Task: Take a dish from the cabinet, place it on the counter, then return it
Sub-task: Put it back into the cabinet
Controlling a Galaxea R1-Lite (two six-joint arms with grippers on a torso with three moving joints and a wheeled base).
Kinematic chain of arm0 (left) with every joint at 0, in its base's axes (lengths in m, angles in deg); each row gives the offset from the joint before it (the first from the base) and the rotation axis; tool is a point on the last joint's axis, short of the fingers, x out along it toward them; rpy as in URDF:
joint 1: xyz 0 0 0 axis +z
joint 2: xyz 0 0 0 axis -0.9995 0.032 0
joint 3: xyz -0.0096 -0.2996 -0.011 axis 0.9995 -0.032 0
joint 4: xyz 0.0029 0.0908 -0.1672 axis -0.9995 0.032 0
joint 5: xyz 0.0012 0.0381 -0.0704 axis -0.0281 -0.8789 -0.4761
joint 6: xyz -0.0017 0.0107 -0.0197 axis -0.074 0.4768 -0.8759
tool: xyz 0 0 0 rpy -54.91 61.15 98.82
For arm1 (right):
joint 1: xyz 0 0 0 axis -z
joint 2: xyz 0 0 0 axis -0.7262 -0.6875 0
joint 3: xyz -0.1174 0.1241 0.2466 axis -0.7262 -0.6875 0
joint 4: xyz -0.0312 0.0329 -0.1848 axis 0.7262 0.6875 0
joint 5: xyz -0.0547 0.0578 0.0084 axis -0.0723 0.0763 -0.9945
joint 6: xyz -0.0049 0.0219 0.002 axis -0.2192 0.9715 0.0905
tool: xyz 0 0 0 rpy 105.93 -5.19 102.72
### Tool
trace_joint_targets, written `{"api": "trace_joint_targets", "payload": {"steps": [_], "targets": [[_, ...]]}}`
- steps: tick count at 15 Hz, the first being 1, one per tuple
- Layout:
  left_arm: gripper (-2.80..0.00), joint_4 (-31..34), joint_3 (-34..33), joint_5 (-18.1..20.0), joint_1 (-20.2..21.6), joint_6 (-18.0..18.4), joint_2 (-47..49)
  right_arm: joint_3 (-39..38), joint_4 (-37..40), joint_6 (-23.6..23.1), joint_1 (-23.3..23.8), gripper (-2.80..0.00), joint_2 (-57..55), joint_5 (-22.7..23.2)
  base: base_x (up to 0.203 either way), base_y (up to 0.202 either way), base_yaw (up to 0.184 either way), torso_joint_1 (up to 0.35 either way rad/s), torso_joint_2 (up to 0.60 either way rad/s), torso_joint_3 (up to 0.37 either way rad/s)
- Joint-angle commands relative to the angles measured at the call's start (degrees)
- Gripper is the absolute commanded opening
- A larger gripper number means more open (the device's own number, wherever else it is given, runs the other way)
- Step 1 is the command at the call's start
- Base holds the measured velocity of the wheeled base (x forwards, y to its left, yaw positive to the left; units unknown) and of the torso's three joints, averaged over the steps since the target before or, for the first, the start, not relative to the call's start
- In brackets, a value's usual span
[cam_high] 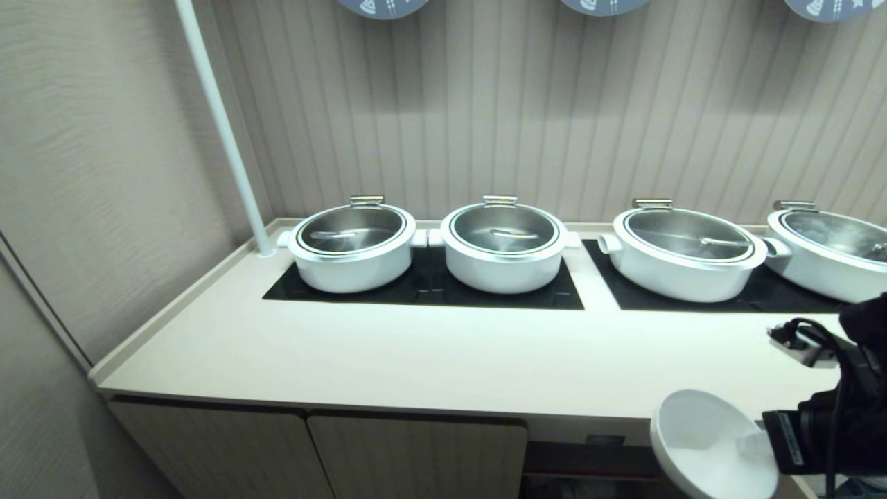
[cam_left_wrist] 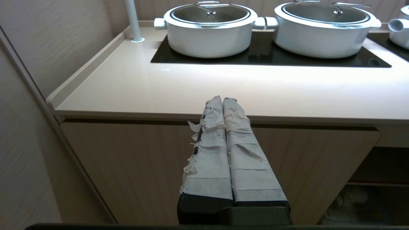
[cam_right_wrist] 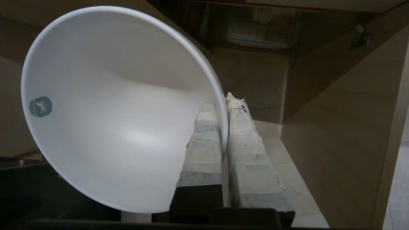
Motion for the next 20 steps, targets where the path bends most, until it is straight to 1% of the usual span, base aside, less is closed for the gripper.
{"api": "trace_joint_targets", "payload": {"steps": [1, 3, 5, 10, 17, 20], "targets": [[-2.80, -0.02, 0.01, 0.02, 0.01, -0.04, 0.00, -1.25, 0.20, -0.03, -0.25, -2.80, 1.53, 0.24, 0.000, 0.000, 0.000, 0.000, 0.00, 0.000], [-2.80, -0.02, -0.01, 0.02, 0.01, -0.04, 0.00, -1.98, 0.69, -0.08, -0.32, -2.80, 2.89, 2.10, 0.000, 0.000, 0.000, 0.000, 0.00, 0.000], [-2.80, -0.02, -0.07, 0.02, 0.09, -0.04, 0.00, -3.47, 0.73, -0.13, -0.46, -2.80, 4.54, 3.04, 0.000, 0.000, 0.000, 0.000, 0.00, 0.000], [-2.80, -0.02, 0.01, 0.02, 0.01, -0.04, 0.00, -10.49, 0.35, -2.54, -0.50, -2.80, 8.25, 3.10, 0.000, 0.000, 0.000, 0.000, 0.00, 0.000], [-2.80, -0.02, -0.07, 0.02, 0.04, -0.04, 0.00, -15.39, 0.09, -2.67, -0.58, -2.80, 11.36, 3.10, 0.000, 0.000, 0.000, 0.000, 0.00, 0.000], [-2.80, -0.02, -0.06, 0.02, 0.01, -0.04, 0.00, -15.74, 0.09, -2.76, -0.58, -2.80, 11.66, 3.19, 0.000, 0.000, 0.000, 0.000, 0.00, 0.000]]}}
